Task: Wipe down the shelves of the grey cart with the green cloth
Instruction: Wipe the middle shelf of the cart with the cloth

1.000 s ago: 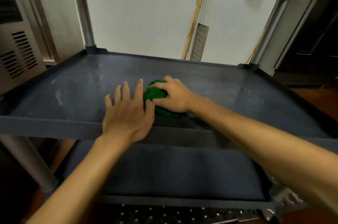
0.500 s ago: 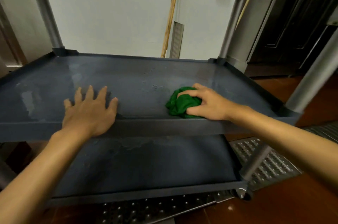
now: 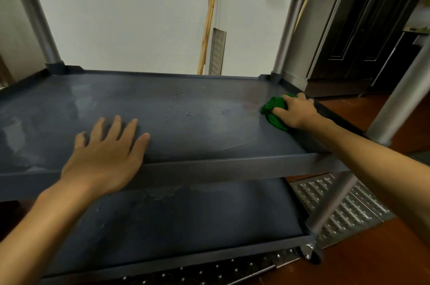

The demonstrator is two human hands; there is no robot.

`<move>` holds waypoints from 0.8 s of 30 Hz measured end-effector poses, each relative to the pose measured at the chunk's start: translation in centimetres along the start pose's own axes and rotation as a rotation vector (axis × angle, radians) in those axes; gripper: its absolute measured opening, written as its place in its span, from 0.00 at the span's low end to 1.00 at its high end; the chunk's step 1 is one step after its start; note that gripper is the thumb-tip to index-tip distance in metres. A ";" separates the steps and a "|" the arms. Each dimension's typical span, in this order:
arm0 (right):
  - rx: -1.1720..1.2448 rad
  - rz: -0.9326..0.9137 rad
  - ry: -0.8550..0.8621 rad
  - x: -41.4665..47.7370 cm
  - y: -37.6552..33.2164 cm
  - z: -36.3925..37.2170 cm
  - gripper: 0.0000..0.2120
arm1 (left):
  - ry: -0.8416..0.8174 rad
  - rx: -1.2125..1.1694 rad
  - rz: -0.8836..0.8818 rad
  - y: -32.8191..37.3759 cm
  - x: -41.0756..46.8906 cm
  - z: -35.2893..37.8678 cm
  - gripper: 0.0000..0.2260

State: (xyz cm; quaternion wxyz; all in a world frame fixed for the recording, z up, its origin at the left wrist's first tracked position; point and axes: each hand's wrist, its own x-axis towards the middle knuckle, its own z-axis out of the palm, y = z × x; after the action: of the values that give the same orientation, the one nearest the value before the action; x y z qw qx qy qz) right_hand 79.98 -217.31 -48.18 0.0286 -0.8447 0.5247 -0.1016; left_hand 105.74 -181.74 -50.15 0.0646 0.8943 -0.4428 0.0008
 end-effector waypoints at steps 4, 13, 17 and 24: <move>-0.004 0.048 0.034 2.2 -3.3 1.0 0.30 | 0.026 -0.010 0.023 0.2 0.2 0.3 0.45; -0.003 -0.177 0.016 2.7 -16.7 3.7 0.31 | 0.070 -0.083 0.009 0.4 0.8 1.0 0.36; 0.021 -0.392 0.002 0.7 -22.6 4.8 0.31 | 0.070 -0.105 -0.033 0.2 1.0 0.9 0.35; 0.159 -0.616 -0.061 -3.7 -21.7 3.7 0.29 | 0.066 -0.121 -0.082 -0.7 0.8 0.8 0.34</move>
State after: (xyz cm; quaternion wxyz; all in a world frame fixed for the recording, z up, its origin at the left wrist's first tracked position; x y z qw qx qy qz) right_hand 98.26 -204.46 -49.01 0.0781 -0.9617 0.2336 -0.1206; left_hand 106.70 -182.08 -50.97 0.1328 0.9057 -0.4025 0.0008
